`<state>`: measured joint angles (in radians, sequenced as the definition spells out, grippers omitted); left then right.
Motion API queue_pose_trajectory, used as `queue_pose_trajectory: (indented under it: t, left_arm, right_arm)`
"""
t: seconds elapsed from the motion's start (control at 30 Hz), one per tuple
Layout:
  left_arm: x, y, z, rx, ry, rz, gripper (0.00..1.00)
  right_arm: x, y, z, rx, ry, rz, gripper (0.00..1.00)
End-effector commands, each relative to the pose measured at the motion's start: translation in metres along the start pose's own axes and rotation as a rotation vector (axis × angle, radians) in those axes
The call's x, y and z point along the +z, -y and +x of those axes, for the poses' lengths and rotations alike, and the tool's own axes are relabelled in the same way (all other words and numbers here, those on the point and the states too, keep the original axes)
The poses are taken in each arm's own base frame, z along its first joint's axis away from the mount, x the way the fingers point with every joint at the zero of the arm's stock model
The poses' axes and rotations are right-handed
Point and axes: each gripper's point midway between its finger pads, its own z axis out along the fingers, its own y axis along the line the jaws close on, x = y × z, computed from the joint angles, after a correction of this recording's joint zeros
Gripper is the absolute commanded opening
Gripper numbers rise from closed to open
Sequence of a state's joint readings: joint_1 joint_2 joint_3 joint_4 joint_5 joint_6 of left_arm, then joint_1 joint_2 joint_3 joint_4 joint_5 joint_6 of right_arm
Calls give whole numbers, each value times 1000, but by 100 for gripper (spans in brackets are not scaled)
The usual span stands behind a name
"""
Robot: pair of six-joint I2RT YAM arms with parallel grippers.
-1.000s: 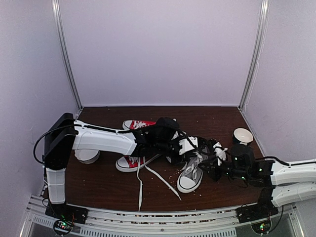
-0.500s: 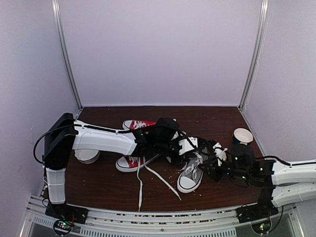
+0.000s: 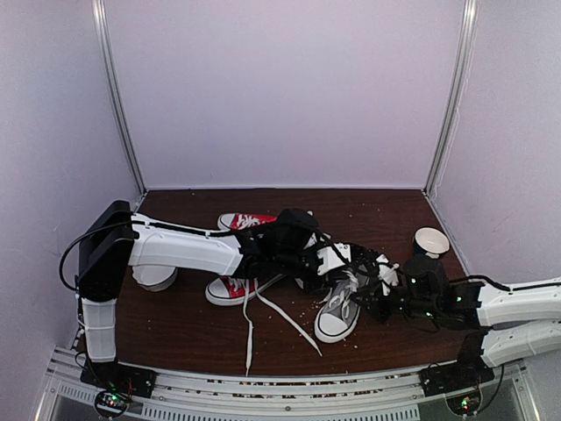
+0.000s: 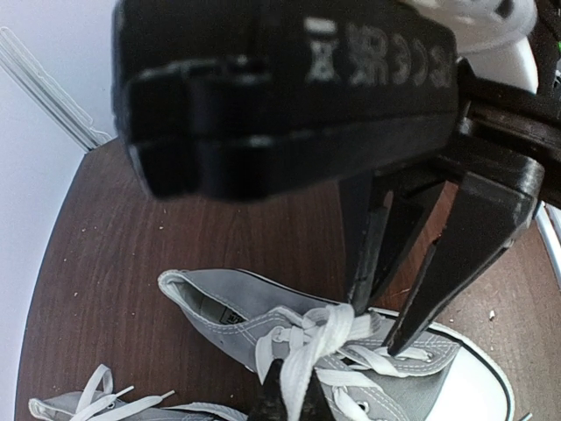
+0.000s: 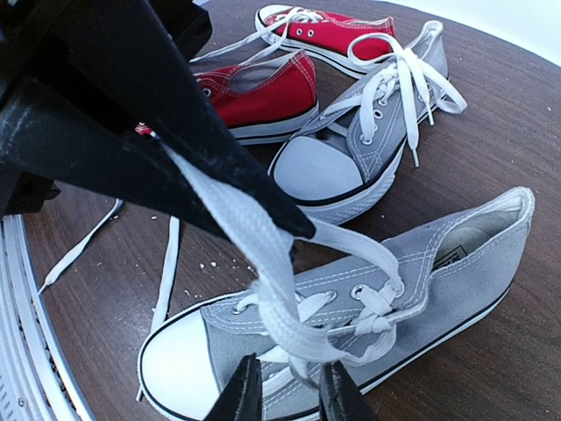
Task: Tie the shoes
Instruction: Cross the shoelace.
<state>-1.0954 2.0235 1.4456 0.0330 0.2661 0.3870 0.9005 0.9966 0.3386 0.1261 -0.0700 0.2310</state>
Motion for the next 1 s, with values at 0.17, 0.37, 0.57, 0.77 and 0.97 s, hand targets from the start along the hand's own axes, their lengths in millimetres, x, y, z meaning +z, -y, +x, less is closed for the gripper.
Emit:
queue_pose_trajectory:
  t: [0.17, 0.37, 0.57, 0.77, 0.97]
  left_arm:
    - [3, -6, 0, 11, 9, -14, 0]
    - [3, -5, 1, 10, 6, -13, 0]
    - [3, -6, 5, -4, 0, -15, 0]
    - [5, -5, 13, -62, -49, 15, 45]
    - [-44, -1, 31, -177, -108, 29, 63]
  right_arm:
    - [11, -6, -10, 29, 23, -31, 26]
    - [18, -2, -16, 27, 25, 2, 27]
    - [14, -7, -13, 43, -9, -37, 0]
    - [3, -6, -8, 154, -52, -81, 0]
    - [1, 5, -3, 265, -95, -93, 0]
